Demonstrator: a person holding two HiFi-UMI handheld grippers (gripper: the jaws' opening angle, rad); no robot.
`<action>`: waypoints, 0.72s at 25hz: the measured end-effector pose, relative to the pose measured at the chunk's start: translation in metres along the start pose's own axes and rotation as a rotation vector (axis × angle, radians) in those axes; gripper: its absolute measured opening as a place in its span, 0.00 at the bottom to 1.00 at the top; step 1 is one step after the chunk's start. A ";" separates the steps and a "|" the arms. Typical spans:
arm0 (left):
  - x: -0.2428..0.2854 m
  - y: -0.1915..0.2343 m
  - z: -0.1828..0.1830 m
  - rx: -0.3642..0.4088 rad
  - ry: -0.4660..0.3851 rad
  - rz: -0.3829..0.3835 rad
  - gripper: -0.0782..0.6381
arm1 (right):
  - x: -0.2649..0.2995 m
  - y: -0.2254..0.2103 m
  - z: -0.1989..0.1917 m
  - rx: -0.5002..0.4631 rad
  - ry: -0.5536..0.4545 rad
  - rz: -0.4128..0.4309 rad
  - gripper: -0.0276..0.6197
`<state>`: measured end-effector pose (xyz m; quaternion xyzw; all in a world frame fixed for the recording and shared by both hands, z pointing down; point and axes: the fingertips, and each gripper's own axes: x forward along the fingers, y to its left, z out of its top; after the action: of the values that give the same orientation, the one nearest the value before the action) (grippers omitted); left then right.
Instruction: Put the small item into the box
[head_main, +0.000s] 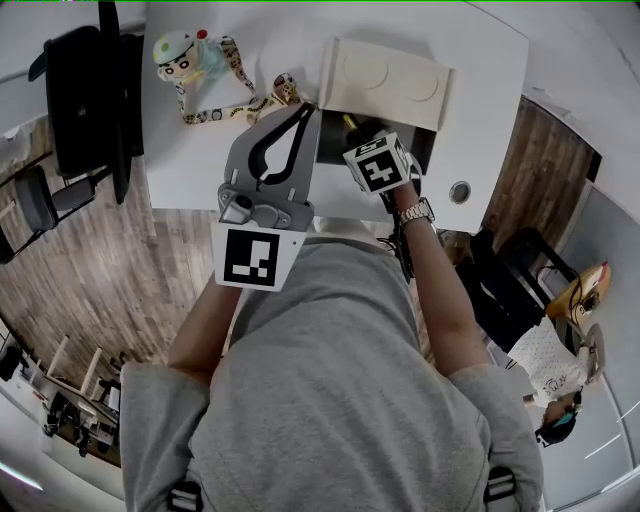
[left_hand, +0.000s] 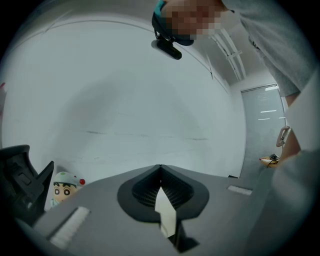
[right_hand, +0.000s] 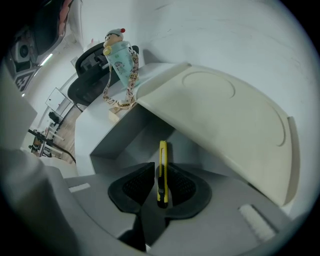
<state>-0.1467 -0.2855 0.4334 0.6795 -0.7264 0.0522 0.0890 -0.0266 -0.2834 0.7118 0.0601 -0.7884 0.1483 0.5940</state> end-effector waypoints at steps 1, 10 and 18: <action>0.000 0.000 0.000 -0.001 0.001 -0.001 0.11 | 0.000 0.001 0.000 -0.004 0.001 0.000 0.19; -0.004 -0.002 0.000 0.004 -0.004 0.000 0.11 | -0.004 -0.002 -0.002 -0.012 -0.004 -0.021 0.23; -0.006 -0.005 0.001 0.003 -0.008 -0.004 0.11 | -0.011 -0.004 0.001 -0.006 -0.039 -0.033 0.22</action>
<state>-0.1413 -0.2807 0.4313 0.6815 -0.7252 0.0505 0.0849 -0.0237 -0.2884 0.7014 0.0741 -0.7993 0.1348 0.5809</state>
